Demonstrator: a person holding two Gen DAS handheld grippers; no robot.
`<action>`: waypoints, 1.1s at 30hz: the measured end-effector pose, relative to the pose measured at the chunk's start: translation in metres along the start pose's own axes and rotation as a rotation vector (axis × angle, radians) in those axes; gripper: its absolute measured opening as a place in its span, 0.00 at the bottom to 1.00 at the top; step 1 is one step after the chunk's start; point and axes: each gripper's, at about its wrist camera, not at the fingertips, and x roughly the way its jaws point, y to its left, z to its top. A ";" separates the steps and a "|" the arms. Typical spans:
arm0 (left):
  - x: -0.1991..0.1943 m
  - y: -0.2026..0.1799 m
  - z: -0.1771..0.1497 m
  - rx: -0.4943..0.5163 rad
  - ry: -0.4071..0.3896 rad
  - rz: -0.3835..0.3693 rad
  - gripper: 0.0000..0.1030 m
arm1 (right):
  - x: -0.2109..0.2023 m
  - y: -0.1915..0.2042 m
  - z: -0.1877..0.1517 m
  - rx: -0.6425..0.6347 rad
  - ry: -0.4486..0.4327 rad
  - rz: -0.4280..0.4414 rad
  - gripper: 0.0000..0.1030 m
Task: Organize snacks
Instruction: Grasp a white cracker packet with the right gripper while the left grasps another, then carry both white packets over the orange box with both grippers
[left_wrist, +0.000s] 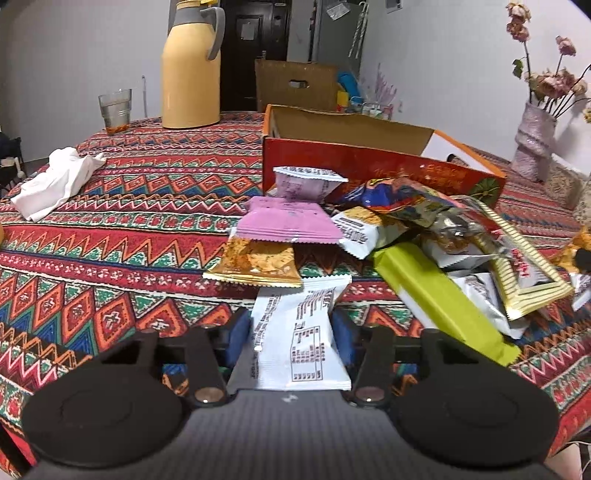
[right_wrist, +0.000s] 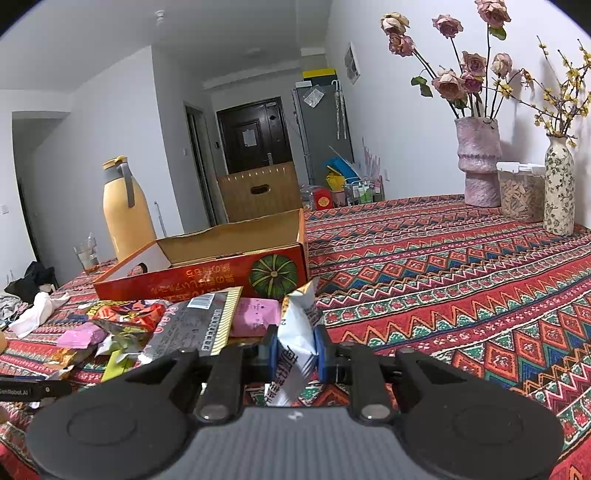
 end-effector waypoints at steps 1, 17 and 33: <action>-0.002 0.000 -0.001 -0.001 -0.003 -0.006 0.44 | 0.000 0.001 0.000 0.000 0.001 0.001 0.18; -0.028 -0.008 0.000 0.009 -0.063 -0.040 0.31 | -0.014 0.008 0.000 -0.008 -0.019 0.017 0.18; -0.053 -0.011 0.014 0.006 -0.151 -0.038 0.31 | -0.026 0.022 0.007 -0.024 -0.048 0.050 0.18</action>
